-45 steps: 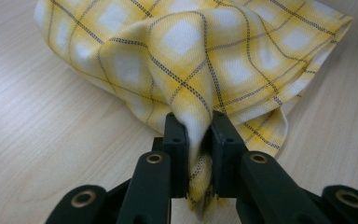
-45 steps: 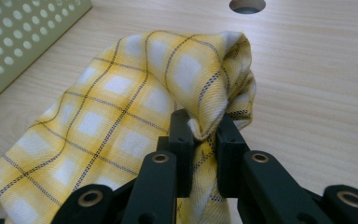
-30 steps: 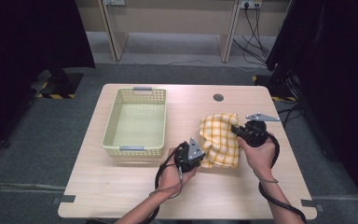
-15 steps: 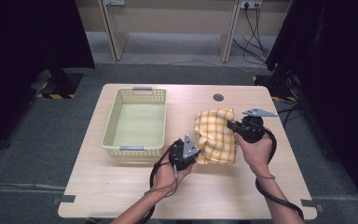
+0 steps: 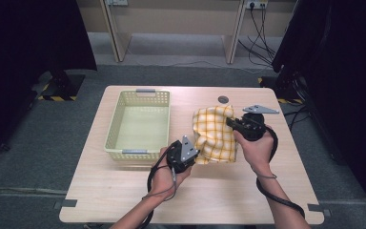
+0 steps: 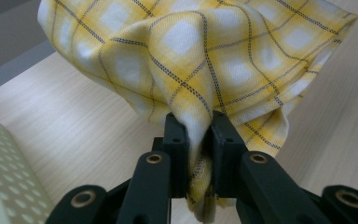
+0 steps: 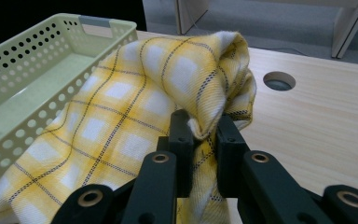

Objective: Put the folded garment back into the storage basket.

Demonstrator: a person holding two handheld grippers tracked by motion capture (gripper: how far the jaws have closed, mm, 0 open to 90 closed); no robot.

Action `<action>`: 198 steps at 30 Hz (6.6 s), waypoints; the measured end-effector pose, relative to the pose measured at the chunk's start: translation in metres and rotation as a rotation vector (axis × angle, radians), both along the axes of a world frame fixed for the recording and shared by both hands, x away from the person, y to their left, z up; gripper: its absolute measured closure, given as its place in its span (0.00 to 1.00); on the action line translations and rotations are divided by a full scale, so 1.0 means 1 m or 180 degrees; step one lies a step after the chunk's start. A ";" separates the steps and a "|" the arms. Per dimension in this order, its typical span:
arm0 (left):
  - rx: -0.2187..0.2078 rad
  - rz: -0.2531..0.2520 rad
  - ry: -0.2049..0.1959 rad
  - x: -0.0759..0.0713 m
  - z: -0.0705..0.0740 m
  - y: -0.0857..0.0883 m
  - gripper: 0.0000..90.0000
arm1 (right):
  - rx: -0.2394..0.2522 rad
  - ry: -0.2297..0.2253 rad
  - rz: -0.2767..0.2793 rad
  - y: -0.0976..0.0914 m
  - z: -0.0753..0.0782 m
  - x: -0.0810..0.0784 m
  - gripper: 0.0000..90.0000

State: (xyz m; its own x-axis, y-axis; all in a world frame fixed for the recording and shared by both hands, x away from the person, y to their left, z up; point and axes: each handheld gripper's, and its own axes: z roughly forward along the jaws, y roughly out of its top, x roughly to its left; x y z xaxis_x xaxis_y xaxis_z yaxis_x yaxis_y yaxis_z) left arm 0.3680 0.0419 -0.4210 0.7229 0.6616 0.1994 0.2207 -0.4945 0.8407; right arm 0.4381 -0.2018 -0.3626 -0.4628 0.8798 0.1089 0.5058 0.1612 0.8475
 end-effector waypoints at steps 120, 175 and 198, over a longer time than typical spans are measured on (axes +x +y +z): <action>-0.0233 0.1075 -0.0170 0.007 0.040 0.149 0.90 | 0.0100 -0.0142 0.0758 0.178 0.063 0.050 0.90; -0.0179 0.1422 0.0027 0.026 0.022 0.189 0.91 | 0.0133 0.0013 0.0938 0.236 0.056 0.069 0.90; -0.0110 0.1487 0.0113 0.035 0.015 0.195 0.92 | 0.0096 0.0122 0.0917 0.248 0.047 0.081 0.90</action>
